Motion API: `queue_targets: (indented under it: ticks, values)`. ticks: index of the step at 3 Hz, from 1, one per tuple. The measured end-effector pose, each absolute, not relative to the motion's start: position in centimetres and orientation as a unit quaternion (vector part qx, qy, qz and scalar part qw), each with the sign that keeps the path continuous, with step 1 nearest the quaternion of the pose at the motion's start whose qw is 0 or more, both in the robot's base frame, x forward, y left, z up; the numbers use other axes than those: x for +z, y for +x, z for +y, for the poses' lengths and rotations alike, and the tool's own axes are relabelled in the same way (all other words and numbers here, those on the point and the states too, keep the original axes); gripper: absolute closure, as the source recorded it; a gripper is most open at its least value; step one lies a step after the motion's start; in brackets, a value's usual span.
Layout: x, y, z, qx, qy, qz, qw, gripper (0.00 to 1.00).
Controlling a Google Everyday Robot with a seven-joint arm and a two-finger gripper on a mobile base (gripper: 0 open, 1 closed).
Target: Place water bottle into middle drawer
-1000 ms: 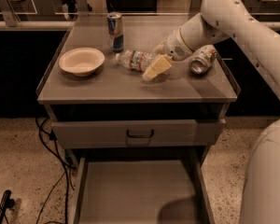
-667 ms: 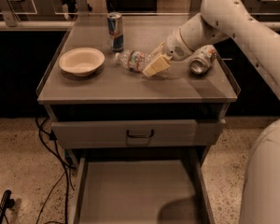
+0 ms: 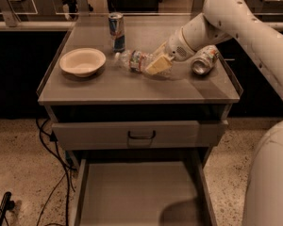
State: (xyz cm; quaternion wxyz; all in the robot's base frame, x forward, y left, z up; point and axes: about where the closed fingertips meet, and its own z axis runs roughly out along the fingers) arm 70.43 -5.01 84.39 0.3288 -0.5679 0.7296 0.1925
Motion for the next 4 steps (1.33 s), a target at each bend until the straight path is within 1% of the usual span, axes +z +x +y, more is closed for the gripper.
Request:
queue_targets:
  ticks: [2, 3, 4]
  values:
    - [86.4, 70.0, -5.6, 0.181, -0.564, 0.727, 0.346, 1.0]
    - [88.9, 67.7, -7.3, 0.167, -0.558, 0.721, 0.374, 1.0]
    - [89.3, 64.4, -9.3, 0.157, -0.55, 0.725, 0.385, 1.0]
